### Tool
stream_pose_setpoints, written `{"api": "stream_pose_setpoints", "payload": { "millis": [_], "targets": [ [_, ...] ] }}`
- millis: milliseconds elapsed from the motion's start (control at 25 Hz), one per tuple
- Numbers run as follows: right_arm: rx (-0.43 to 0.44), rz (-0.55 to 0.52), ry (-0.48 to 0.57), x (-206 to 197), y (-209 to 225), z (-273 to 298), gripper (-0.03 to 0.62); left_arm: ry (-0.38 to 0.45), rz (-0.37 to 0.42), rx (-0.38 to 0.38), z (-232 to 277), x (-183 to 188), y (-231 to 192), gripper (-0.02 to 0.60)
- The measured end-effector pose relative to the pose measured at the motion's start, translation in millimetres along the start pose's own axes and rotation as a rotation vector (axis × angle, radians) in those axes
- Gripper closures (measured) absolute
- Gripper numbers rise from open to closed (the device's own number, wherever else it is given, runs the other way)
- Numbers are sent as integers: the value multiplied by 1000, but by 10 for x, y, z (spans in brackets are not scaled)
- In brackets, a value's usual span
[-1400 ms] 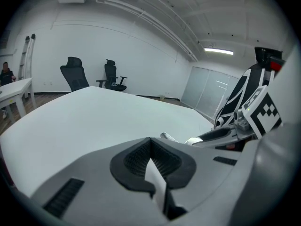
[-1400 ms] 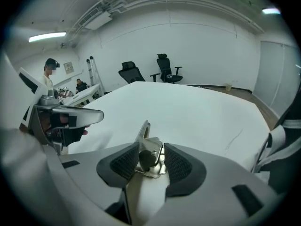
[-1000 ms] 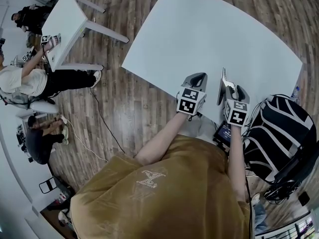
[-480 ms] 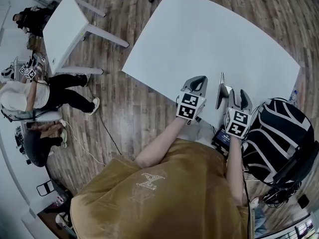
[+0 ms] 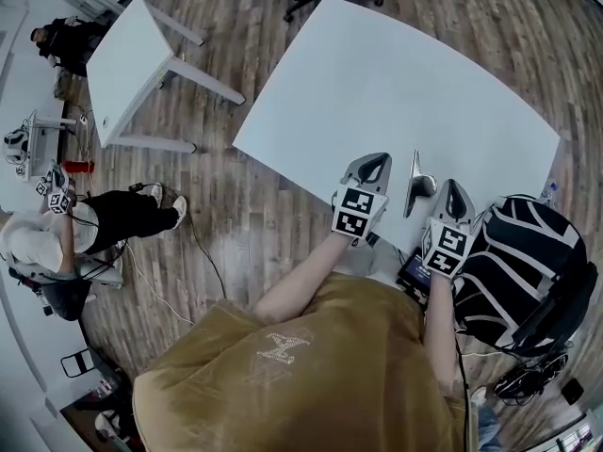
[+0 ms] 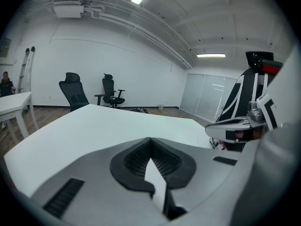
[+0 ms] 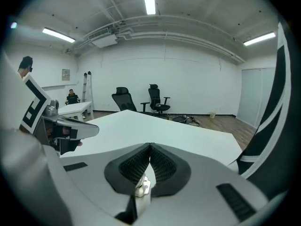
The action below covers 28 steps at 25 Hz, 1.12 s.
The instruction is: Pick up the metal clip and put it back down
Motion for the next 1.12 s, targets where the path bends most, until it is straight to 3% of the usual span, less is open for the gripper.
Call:
{"api": "stream_pose_setpoints", "payload": {
  "millis": [200, 400, 640, 840, 1120],
  "targets": [
    [9, 22, 19, 89, -27, -24, 585, 9, 13, 1, -23, 76, 3, 575],
    [54, 27, 135, 457, -133, -189, 585, 61, 31, -19, -99, 289, 69, 575],
    [15, 1, 266, 918, -107, -397, 585, 182, 69, -15, -288, 723, 140, 575],
    [15, 141, 362, 1271, 34, -626, 585, 286, 139, -26, -509, 1154, 269, 575],
    [-48, 123, 439, 1510, 225, -936, 585, 411, 130, -38, -788, 1614, 379, 575]
  ]
}}
Point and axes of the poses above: the fingertips, and each gripper's own axes: z forward along the fingers, y to its right, x out of its top, the point moved 1 cm from there along -z, backward along the fingers, and after that the axes turned 1 degree about -y, right-handed, at the moved point
